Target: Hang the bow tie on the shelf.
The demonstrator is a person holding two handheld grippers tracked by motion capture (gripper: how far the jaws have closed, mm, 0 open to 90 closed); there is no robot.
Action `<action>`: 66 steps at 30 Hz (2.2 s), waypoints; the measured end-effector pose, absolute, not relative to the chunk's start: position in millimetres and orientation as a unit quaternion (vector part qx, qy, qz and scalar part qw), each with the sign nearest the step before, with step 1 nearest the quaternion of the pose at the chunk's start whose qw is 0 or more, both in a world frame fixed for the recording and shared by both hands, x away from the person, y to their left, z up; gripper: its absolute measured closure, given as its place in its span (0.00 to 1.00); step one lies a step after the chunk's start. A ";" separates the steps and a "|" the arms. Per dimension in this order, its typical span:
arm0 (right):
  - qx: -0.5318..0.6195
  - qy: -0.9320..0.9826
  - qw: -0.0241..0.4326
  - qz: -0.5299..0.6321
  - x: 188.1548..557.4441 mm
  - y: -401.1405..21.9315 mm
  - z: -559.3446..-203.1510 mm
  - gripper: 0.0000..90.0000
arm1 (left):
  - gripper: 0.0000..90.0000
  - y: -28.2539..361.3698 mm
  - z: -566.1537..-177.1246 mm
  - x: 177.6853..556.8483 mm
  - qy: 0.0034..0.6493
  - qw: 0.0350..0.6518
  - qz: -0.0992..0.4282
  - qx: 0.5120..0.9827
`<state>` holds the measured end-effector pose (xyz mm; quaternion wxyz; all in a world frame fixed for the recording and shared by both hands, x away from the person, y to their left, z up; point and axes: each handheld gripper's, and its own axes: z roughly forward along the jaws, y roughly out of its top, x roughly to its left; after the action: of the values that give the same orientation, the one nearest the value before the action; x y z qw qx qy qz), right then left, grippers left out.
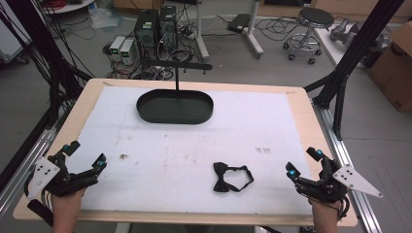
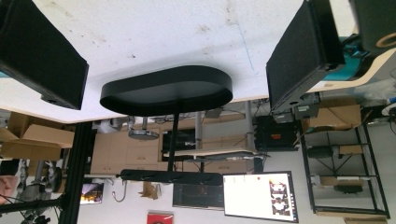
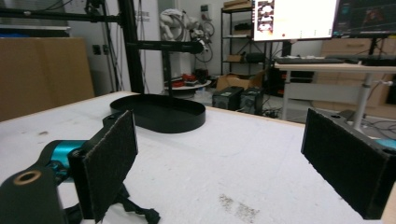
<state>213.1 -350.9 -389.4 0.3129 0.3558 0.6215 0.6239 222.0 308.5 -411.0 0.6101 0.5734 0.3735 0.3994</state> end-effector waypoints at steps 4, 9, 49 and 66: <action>0.355 0.628 0.303 0.623 213.1 -348.8 -388.7 0.11 | 0.07 307.4 -411.7 222.5 0.374 0.610 0.398 0.575; 0.347 0.637 0.297 0.621 213.4 -346.5 -388.2 0.11 | 0.07 306.4 -412.2 222.9 0.373 0.610 0.396 0.576; 0.399 0.808 0.192 0.388 262.4 -247.4 -449.6 0.57 | 0.07 306.0 -414.8 222.5 0.373 0.612 0.394 0.575; 0.400 0.812 0.172 0.388 261.0 -248.8 -450.3 0.97 | 0.07 307.5 -415.0 222.1 0.374 0.612 0.395 0.574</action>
<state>261.0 -248.8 -450.3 0.1723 0.4000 0.8120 0.3885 222.1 307.5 -415.0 0.6120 0.5738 0.3739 0.3955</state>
